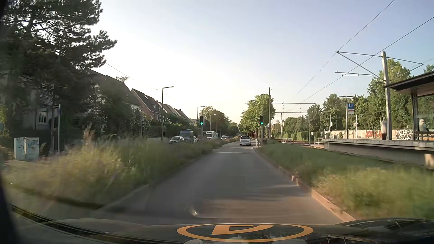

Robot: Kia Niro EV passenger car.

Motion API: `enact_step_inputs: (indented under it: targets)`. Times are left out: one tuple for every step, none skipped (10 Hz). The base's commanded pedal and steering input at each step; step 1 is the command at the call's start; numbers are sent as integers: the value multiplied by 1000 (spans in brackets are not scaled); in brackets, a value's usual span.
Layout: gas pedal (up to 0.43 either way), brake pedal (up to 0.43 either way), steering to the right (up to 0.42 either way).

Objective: Follow the waypoints while adhering to traffic rules and regulations

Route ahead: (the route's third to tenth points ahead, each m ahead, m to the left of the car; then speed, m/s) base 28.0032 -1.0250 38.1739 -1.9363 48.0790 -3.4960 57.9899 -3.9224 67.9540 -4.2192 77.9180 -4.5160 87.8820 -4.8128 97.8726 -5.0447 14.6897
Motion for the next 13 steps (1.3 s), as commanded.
enact_step_inputs:
  targets:
    - [138,0,4]
    - [138,0,4]
    - [138,0,3]
    - [138,0,4]
    - [138,0,4]
    - [138,0,4]
    - [138,0,4]
    - [138,0,4]
    - [138,0,4]
    - [138,0,4]
    - [138,0,4]
    - [138,0,4]
    - [138,0,8]
